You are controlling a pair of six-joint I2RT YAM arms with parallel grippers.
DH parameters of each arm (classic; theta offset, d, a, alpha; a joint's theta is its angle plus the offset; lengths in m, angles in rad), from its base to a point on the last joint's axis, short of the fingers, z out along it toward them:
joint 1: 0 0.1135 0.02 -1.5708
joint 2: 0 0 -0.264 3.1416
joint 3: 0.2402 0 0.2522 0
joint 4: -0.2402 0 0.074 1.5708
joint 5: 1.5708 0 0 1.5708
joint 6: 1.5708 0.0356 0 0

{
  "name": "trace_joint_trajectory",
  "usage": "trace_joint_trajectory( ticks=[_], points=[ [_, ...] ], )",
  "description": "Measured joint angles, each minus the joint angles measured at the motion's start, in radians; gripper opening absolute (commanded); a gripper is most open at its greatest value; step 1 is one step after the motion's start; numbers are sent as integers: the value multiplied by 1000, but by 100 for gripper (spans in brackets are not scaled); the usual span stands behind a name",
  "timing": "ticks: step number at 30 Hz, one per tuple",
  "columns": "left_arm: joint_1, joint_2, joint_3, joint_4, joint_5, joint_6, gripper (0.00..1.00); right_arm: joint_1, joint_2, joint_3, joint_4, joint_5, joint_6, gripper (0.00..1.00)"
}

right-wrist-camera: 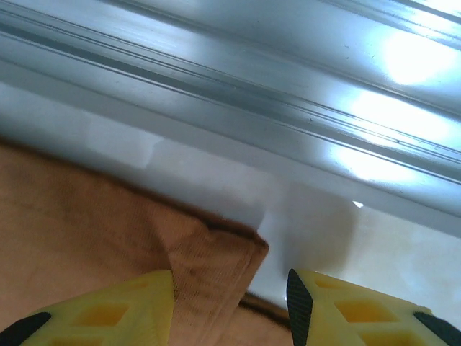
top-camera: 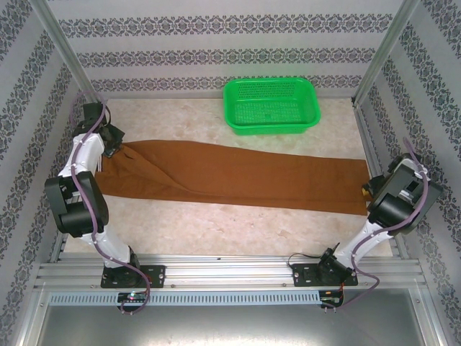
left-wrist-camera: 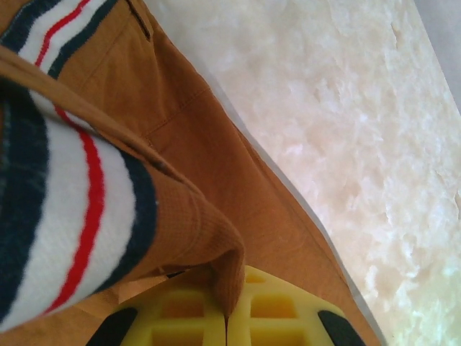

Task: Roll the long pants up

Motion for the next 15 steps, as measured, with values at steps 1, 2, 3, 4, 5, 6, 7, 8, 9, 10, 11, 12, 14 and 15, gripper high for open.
trace_joint_trajectory(
  ticks=[1,2,3,4,5,6,7,8,9,10,11,12,14,15],
  points=[
    [-1,2,0,1,0,2,0,0,6,5,-4,0,3,47],
    [-1,3,0,1,0,5,0,0,6,9,-3,-3,5,47],
    [-3,3,0,1,-1,8,0,0,8,10,-2,-3,6,43],
    [-4,3,0,1,-2,12,0,0,9,11,-5,-2,8,17],
    [-5,3,0,1,-2,18,0,0,10,13,-3,-5,10,0],
    [-5,3,0,1,-5,21,0,0,15,16,0,-16,11,0],
    [-6,3,0,1,-10,25,0,0,20,27,-1,-29,11,0],
    [-6,3,0,1,-15,28,0,1,20,34,1,-33,17,0],
    [-6,3,0,2,-20,32,0,3,20,38,9,-37,23,0],
    [-6,3,0,2,-23,37,0,5,20,39,16,-37,30,0],
    [-6,3,2,2,-27,41,0,12,20,45,13,-35,34,0],
    [-6,3,7,0,-29,43,0,19,19,55,8,-32,34,0],
    [-6,18,49,-5,-31,47,0,36,17,99,-15,-21,34,0],
    [-6,28,77,-6,-32,47,0,43,11,121,-21,-18,35,0]
  ],
)
